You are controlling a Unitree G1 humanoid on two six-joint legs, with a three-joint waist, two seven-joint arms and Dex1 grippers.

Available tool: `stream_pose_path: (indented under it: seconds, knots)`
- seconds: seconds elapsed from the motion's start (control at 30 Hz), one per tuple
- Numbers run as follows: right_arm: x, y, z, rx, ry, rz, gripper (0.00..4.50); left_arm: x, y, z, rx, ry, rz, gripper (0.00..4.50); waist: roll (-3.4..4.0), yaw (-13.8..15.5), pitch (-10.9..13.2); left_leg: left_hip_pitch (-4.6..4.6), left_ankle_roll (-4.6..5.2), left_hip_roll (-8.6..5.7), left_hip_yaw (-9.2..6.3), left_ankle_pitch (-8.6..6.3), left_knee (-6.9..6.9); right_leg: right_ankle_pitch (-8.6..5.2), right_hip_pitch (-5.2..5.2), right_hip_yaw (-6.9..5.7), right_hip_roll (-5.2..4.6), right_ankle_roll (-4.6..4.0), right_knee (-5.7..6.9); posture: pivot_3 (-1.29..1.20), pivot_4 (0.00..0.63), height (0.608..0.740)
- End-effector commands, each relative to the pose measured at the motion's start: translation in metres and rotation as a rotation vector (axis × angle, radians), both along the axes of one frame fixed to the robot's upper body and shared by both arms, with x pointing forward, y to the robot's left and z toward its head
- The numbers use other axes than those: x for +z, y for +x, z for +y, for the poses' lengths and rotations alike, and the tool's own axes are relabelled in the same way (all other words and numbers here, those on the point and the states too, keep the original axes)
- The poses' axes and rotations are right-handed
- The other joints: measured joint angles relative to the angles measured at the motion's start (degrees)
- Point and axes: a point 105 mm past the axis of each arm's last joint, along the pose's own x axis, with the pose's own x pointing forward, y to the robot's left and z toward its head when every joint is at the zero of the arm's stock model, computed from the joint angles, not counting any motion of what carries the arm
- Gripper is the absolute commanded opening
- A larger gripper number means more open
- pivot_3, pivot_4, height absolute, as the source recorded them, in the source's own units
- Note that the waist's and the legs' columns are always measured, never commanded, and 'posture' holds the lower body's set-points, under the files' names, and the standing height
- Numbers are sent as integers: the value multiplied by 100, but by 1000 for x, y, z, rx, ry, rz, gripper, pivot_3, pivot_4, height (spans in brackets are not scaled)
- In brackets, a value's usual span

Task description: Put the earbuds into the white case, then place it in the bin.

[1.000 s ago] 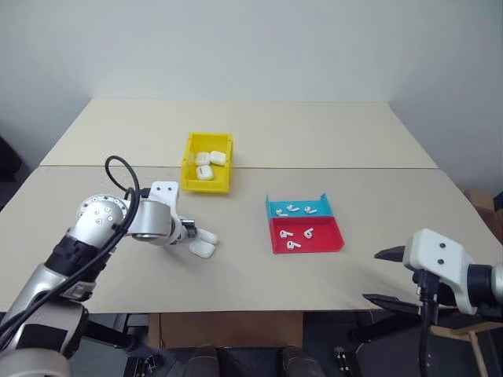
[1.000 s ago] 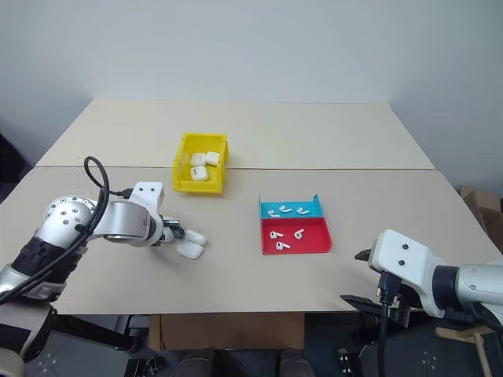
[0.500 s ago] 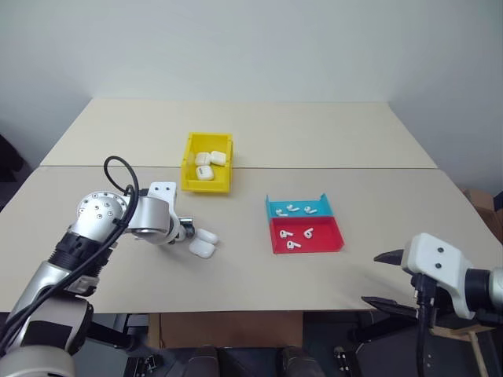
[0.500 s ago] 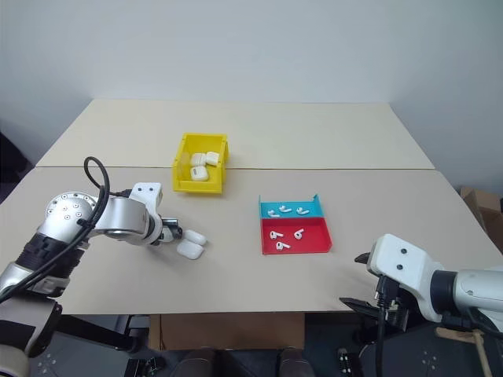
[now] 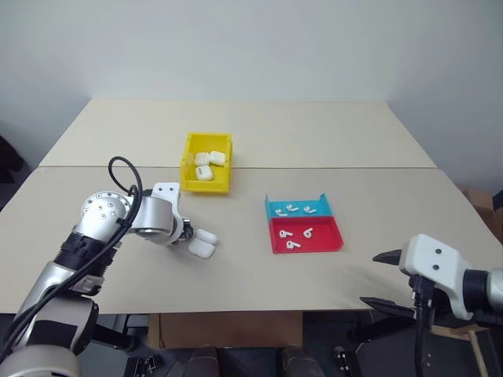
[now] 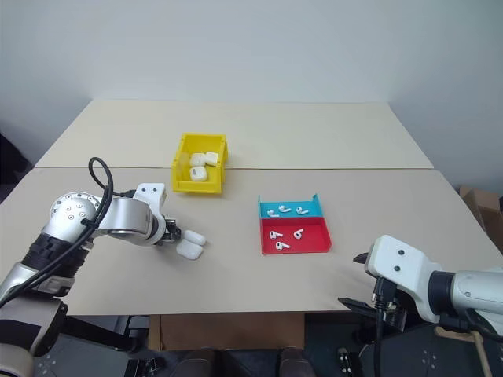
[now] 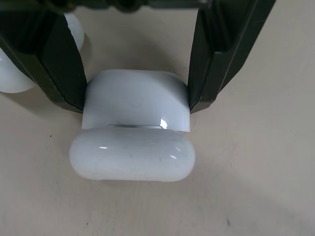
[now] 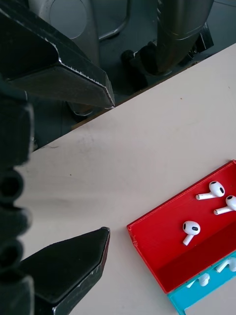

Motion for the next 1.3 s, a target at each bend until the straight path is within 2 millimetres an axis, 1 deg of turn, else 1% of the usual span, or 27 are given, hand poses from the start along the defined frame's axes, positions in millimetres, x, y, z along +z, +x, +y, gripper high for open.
stream_pose_path:
  seconds: [0.03, 0.1, 0.17, 0.23, 0.33, 0.37, 0.43, 0.47, 0.5, 0.57, 0.63, 0.73, 0.8, 0.83, 0.87, 0.93, 0.97, 1.03, 1.07, 1.13, 1.2, 1.27, 1.3]
  knots:
    - [5, 3, 0, 1, -12, -39, 4500, 4, 0, -1, -7, 2, -15, 2785, 0, -2, 0, 0, 0, -2, 0, 0, 0, 0, 0, 0, -2, 1, -1, 0, 150, 740]
    - [6, 4, 0, 1, -11, -40, 4500, 10, 2, 1, -12, 16, -40, 2785, 0, -3, 0, -1, 0, -8, 1, 0, -1, -1, 0, 0, -9, 4, 0, 0, 150, 740]
    - [6, 5, 0, 0, -10, -43, 4500, 23, 6, 6, -31, 74, -108, 2785, -1, -3, 1, -1, 0, -12, 0, 0, -1, -1, 0, -1, -12, 6, -1, 0, 150, 740]
    - [6, 6, 0, -1, -8, -49, 4500, 44, 13, 11, -49, 126, -213, 2785, -6, -7, 4, -5, -3, -14, 0, 2, -2, -1, -2, -2, -14, 7, -3, 0, 150, 740]
    - [7, 9, 2, 10, 0, -62, 4500, 85, 20, 18, -196, 298, -440, 2785, -25, -7, 15, -13, -17, -15, -1, 10, -11, 0, -12, -7, -14, 7, -7, 0, 150, 740]
    - [8, 11, 3, 16, 2, -70, 4500, 94, 20, 22, -231, 327, -474, 2785, -26, -14, 15, -14, -24, -16, -1, 14, -16, 0, -14, -9, -14, 7, -12, 0, 150, 740]
    - [12, 16, 3, 16, 3, -97, 4500, 117, 23, 25, -260, 177, -588, 2785, -10, -16, 8, -11, -30, -19, 1, 17, -37, 2, -9, -10, -19, 9, -35, 0, 150, 740]
    - [16, 19, 4, 17, 10, -119, 4500, 129, 22, 25, -305, 144, -651, 2785, -8, -21, 8, -7, -33, -20, 4, 19, -51, 4, -5, -10, -24, 13, -52, 0, 150, 740]
    - [19, 22, 4, 19, 17, -137, 4500, 136, 19, 22, -367, 104, -688, 2785, -8, -18, 8, -10, -32, -21, 4, 19, -54, 4, -8, -12, -26, 14, -54, 0, 150, 740]
    - [25, 27, 5, 25, 22, -174, 4500, 150, 8, 6, -530, 26, -804, 2785, -8, -16, 9, -16, -32, -21, 3, 19, -57, 4, -10, -17, -27, 15, -61, 0, 150, 740]
    - [35, 36, 6, 22, 26, -238, 4500, 158, -7, -12, -683, -70, -939, 2785, -7, -11, 9, -29, -32, -22, 3, 19, -59, 3, -14, -22, -33, 19, -68, 0, 150, 740]
    - [49, 45, 9, 54, 23, -323, 4500, 159, -22, -32, -814, -280, -1047, 2785, -9, 17, 10, -45, -30, -25, 3, 19, -56, 6, -18, -30, -43, 25, -74, 0, 150, 740]
    - [55, 50, 14, 95, 15, -362, 4500, 152, -30, -49, -912, -376, -1095, 2785, -10, 26, 11, -51, -28, -29, 2, 19, -50, 8, -20, -33, -49, 31, -76, 0, 150, 740]
    - [56, 52, 16, 109, 11, -375, 4500, 149, -34, -56, -956, -403, -1115, 2785, -10, 20, 10, -54, -27, -29, 1, 19, -47, 9, -19, -34, -48, 33, -77, 0, 150, 740]
    - [57, 54, 18, 123, 11, -386, 4500, 148, -40, -63, -1003, -447, -1178, 2785, -10, 11, 10, -54, -26, -31, 1, 18, -46, 11, -18, -32, -50, 35, -78, 0, 150, 740]
    - [59, 57, 23, 145, 19, -402, 4500, 145, -44, -69, -995, -459, -1313, 2785, -9, -1, 10, -54, -23, -35, 2, 17, -42, 13, -14, -29, -52, 38, -82, 0, 150, 740]
    - [59, 59, 27, 164, 16, -405, 4500, 135, -46, -75, -1035, -475, -1297, 2785, -10, -5, 10, -53, -20, -36, 3, 15, -41, 14, -11, -26, -53, 40, -84, 0, 150, 740]
    - [56, 58, 37, 225, -1, -406, 4500, 114, -62, -87, -1177, -520, -1293, 2785, -4, -46, 7, -52, -17, -34, 2, 14, -39, 16, -12, -25, -49, 41, -83, 0, 150, 740]
    - [55, 58, 40, 246, -8, -407, 4500, 109, -68, -89, -1217, -550, -1312, 2785, -2, -50, 6, -50, -13, -35, 3, 12, -41, 15, -12, -22, -50, 41, -82, 0, 150, 740]
    - [51, 55, 48, 292, -19, -377, 4500, 97, -73, -90, -1220, -584, -1371, 2785, 1, -57, 6, -50, -11, -32, 2, 11, -41, 15, -15, -23, -47, 41, -80, 0, 150, 740]
    - [45, 51, 55, 324, -37, -312, 4500, 79, -81, -94, -1327, -582, -1364, 2785, 0, -54, 6, -52, -10, -32, 2, 11, -34, 15, -14, -25, -47, 41, -76, 0, 150, 740]
    - [40, 50, 59, 325, -47, -246, 4500, 67, -89, -94, -1434, -575, -1361, 2785, 3, -53, 6, -51, -7, -31, 2, 13, -27, 16, -14, -24, -46, 40, -68, 0, 150, 740]
    - [38, 49, 62, 336, -69, -201, 4500, 62, -91, -92, -1448, -571, -1380, 2785, 6, -61, 6, -50, -4, -31, 2, 14, -25, 16, -14, -24, -46, 39, -67, 0, 150, 740]
